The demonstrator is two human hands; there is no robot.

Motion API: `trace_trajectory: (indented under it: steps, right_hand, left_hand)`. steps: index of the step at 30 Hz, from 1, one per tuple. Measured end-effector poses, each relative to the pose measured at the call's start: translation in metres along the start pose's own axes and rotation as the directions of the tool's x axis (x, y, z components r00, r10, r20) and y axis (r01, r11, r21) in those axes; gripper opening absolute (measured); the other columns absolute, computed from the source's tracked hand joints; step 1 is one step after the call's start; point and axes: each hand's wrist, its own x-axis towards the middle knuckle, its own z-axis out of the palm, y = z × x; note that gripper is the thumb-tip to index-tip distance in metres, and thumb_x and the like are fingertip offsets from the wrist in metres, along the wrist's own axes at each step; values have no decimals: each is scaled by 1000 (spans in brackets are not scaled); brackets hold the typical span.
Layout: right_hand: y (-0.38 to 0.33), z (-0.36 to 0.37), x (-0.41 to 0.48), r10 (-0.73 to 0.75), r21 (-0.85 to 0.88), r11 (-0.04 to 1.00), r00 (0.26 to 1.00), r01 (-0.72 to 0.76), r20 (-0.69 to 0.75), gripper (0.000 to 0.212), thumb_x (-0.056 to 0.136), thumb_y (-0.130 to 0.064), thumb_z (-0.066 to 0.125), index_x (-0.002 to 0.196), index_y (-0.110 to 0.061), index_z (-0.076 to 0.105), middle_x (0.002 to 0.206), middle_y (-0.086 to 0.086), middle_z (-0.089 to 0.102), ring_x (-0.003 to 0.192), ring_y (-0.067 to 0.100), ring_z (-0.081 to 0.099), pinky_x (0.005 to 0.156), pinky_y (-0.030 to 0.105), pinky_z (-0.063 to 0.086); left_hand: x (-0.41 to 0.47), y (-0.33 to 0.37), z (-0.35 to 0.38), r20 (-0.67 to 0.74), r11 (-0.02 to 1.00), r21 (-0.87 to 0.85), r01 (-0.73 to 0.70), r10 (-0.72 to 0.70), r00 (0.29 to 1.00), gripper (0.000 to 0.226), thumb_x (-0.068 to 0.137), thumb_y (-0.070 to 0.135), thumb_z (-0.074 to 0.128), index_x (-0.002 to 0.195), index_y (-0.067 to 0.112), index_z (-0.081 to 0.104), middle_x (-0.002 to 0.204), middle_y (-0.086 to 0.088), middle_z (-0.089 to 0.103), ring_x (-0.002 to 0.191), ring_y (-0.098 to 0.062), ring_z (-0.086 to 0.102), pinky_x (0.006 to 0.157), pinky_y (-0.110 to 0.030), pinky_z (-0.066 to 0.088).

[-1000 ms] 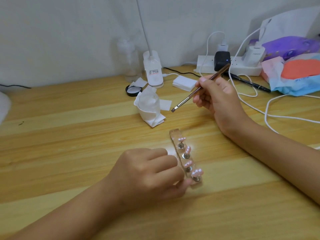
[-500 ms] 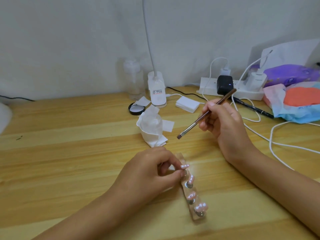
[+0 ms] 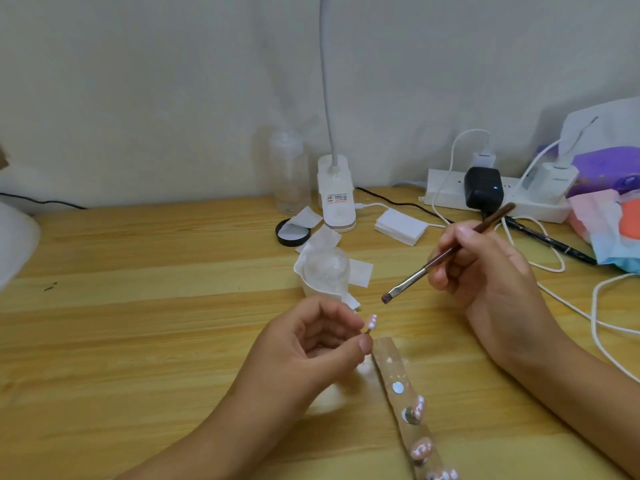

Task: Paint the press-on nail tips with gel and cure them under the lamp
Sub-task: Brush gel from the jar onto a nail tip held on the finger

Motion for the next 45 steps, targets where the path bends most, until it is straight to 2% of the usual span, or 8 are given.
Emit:
trace_trajectory:
  steps: [9, 13, 17, 23, 27, 35, 40, 45]
  right_hand:
    - [-1, 5, -7, 5, -40, 999, 995, -2, 97, 7, 87, -20, 54, 86, -13, 56, 66, 2, 61, 56, 12, 58, 56, 20, 50]
    - [0, 7, -7, 4, -86, 996, 997, 2, 73, 10, 89, -26, 64, 81, -20, 62, 68, 3, 62, 57, 13, 59, 57, 21, 51]
    - [0, 6, -6, -49, -204, 978, 999, 49, 6, 18, 79, -36, 61, 89, -21, 63, 68, -2, 65, 61, 10, 62, 60, 20, 52]
    - [1, 2, 0, -57, -96, 993, 995, 65, 84, 18, 94, -38, 60, 93, -27, 74, 82, 0, 66, 79, 11, 59, 65, 21, 49]
    - [2, -1, 0, 3, -46, 999, 993, 2, 118, 21, 91, -20, 55, 87, -25, 75, 72, -1, 64, 69, 9, 59, 65, 20, 51]
    - [-1, 5, -5, 27, -80, 997, 987, -14, 156, 21, 88, -27, 58, 74, -26, 73, 68, -1, 63, 58, 7, 58, 58, 17, 50]
    - [0, 8, -7, 2, -110, 994, 987, 16, 163, 13, 81, -34, 64, 75, -26, 73, 70, 1, 67, 59, 8, 61, 60, 18, 51]
    - [3, 8, -6, -44, -183, 981, 993, 64, 109, 20, 83, -36, 68, 84, -16, 67, 70, 0, 67, 61, 10, 61, 61, 19, 51]
  left_hand:
    - [-2, 1, 2, -17, 998, 64, -6, 7, 1000, 7, 71, 25, 75, 77, 29, 76, 75, 6, 72, 69, -2, 63, 62, -13, 47]
    - [-3, 4, 3, -7, 999, 51, -11, 11, 1000, 7, 71, 24, 74, 76, 28, 76, 78, 8, 74, 69, -1, 63, 62, -12, 47]
    - [-3, 3, 2, -25, 998, 59, -15, 17, 1000, 5, 72, 24, 74, 76, 27, 75, 77, 7, 73, 68, -2, 62, 61, -13, 47]
    - [-1, -1, 1, -3, 998, 53, -26, 26, 1000, 9, 75, 25, 74, 83, 26, 73, 85, 4, 74, 78, -8, 68, 70, -24, 56]
    - [0, -1, 1, 0, 997, 65, -28, 28, 1000, 11, 73, 28, 76, 83, 26, 73, 82, 3, 74, 77, -8, 68, 69, -22, 55]
    - [-1, -1, 0, 3, 996, 82, -25, 24, 1000, 11, 69, 31, 74, 79, 26, 73, 85, -9, 71, 67, -7, 60, 61, -19, 50]
    - [0, -2, 1, -17, 996, 82, -21, 22, 1000, 5, 73, 25, 72, 77, 27, 73, 71, 6, 68, 63, -3, 59, 58, -15, 46]
    - [-1, -1, 2, 1, 996, 82, -18, 18, 1000, 5, 73, 25, 72, 76, 29, 73, 73, 7, 71, 65, -1, 62, 59, -13, 47]
